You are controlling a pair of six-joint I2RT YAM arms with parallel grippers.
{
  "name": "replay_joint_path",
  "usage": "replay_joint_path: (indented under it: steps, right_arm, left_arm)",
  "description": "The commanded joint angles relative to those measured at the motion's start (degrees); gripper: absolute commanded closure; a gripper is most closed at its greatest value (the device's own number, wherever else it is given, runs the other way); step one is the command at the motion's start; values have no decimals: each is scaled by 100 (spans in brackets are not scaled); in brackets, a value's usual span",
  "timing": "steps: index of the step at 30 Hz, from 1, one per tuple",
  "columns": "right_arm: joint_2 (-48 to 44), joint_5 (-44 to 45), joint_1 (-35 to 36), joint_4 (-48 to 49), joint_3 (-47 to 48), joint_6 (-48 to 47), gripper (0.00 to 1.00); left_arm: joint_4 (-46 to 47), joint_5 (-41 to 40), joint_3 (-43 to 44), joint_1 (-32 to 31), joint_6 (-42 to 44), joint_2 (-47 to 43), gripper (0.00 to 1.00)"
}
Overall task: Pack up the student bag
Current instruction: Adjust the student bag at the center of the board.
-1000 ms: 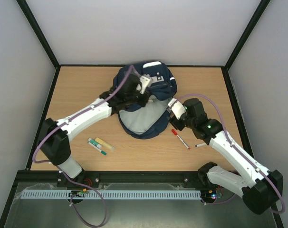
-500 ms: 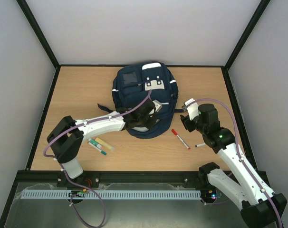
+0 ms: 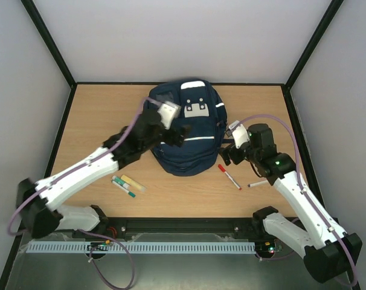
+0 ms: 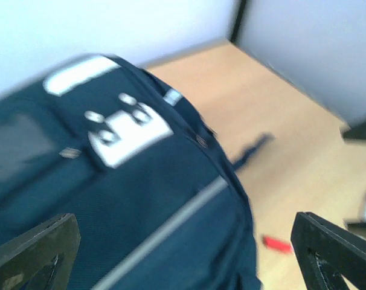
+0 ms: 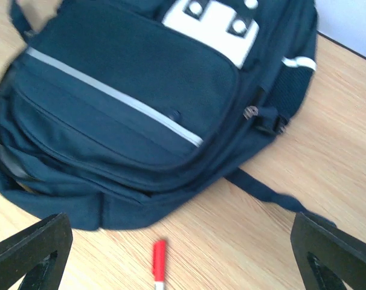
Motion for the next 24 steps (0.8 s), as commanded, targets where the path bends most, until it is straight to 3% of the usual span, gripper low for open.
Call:
replay_joint_path:
  steps: [1,4,6,10,12,18,24]
  right_arm:
    - [336,-1152,-16,-108,578,152,1]
    - [672,-1990,-13,51,653,-13,1]
    - [1106,-2312,-7,92,776,-26,1]
    - [2167,-2736,2,39,1063,-47,17]
    - [2632,-2855,24,60,1153,-65,26]
    - [3119,-2579,356,604,761,28,31]
    - [3341,-1545,442,678,697,62,31]
  left_arm:
    - [326,-1334,-686,510,-559,-848,0]
    - [-83,-1298,-901,947,-291,-1012,0]
    - [-374,-823,-1075,1387,-173,-1048,1]
    - [-168,352,-1790,2308,-375,-1257,18]
    - [-76,468,-2040,2428,-487,-1224,22]
    - [507,1138,-2608,2437,-1468,-637,32]
    - [1150,1212,-2927,2454,-2175,-6,36]
